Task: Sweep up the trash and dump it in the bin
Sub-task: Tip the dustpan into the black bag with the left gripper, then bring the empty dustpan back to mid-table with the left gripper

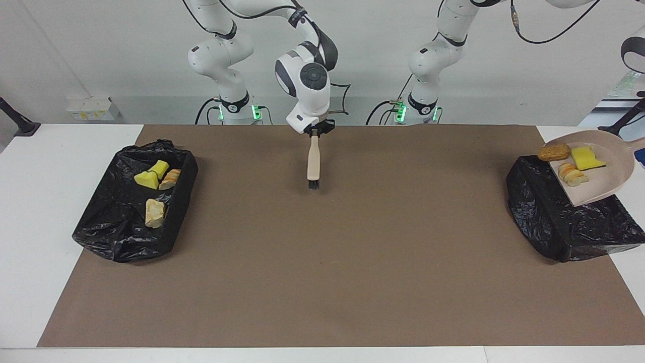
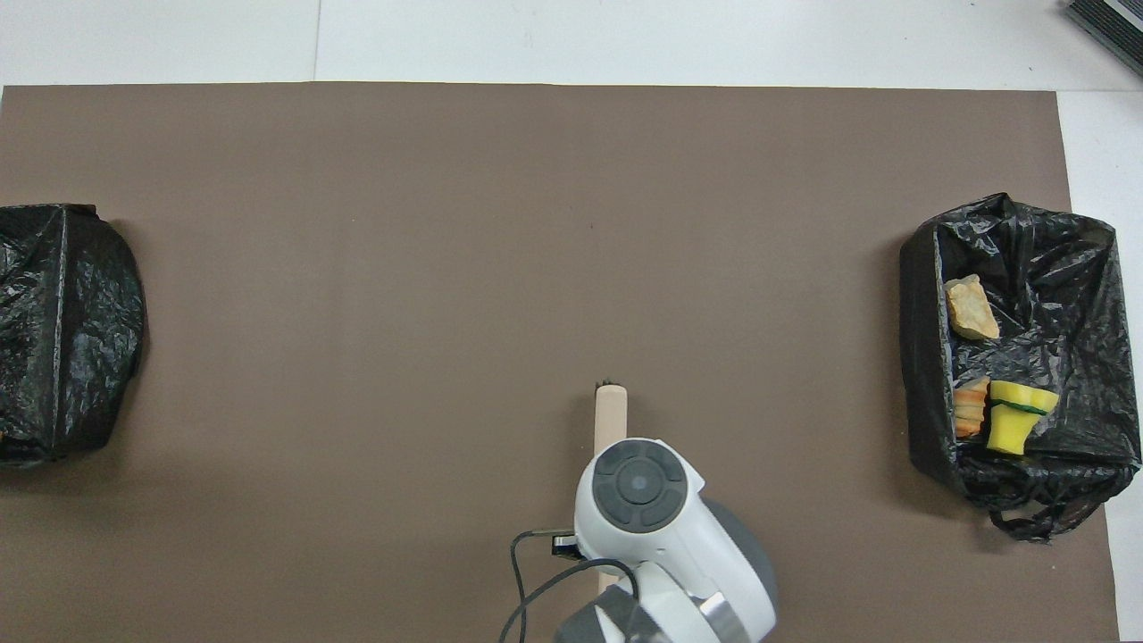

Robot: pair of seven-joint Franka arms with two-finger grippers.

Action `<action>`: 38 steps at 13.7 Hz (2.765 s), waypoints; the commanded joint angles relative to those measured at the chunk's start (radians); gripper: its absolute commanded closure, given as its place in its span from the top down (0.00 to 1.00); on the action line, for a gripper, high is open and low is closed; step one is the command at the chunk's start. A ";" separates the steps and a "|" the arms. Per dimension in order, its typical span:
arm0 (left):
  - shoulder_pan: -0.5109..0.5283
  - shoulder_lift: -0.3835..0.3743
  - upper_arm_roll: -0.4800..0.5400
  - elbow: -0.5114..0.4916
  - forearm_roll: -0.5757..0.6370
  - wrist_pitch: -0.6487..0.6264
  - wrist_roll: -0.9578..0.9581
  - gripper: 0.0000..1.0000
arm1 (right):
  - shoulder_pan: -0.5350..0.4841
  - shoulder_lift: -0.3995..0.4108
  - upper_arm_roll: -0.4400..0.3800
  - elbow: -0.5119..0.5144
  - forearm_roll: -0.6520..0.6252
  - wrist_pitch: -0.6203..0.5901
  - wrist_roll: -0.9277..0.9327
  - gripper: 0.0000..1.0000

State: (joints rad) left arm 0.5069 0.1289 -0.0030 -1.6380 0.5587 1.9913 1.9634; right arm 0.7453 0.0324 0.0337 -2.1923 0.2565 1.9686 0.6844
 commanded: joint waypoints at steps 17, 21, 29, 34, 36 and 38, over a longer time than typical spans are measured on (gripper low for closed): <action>-0.237 -0.136 -0.022 -0.056 -0.041 -0.353 -0.326 0.00 | 0.106 0.162 -0.005 0.141 0.056 -0.071 -0.045 0.05; -0.387 -0.193 -0.022 -0.181 -0.228 -0.393 -0.686 0.00 | 0.105 0.165 -0.005 0.157 0.055 -0.089 -0.098 1.00; -0.773 -0.129 -0.022 -0.215 -0.552 -0.272 -1.640 0.00 | -0.012 0.091 -0.012 0.246 0.050 -0.201 -0.112 1.00; -0.976 0.050 -0.022 -0.138 -0.646 -0.087 -2.126 0.00 | -0.170 0.002 -0.017 0.249 0.012 -0.332 -0.302 1.00; -1.037 0.089 -0.023 -0.137 -0.675 0.032 -2.280 0.00 | -0.227 -0.026 -0.017 0.252 -0.051 -0.372 -0.354 1.00; -1.097 0.124 -0.022 -0.140 -0.691 0.092 -2.398 0.00 | -0.280 -0.051 -0.018 0.252 -0.077 -0.387 -0.413 1.00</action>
State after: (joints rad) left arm -0.5344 0.2191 -0.0476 -1.8076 -0.1057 2.0456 -0.3346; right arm 0.5102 0.0113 0.0068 -1.9333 0.2066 1.5975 0.3288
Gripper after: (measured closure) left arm 0.678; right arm 0.000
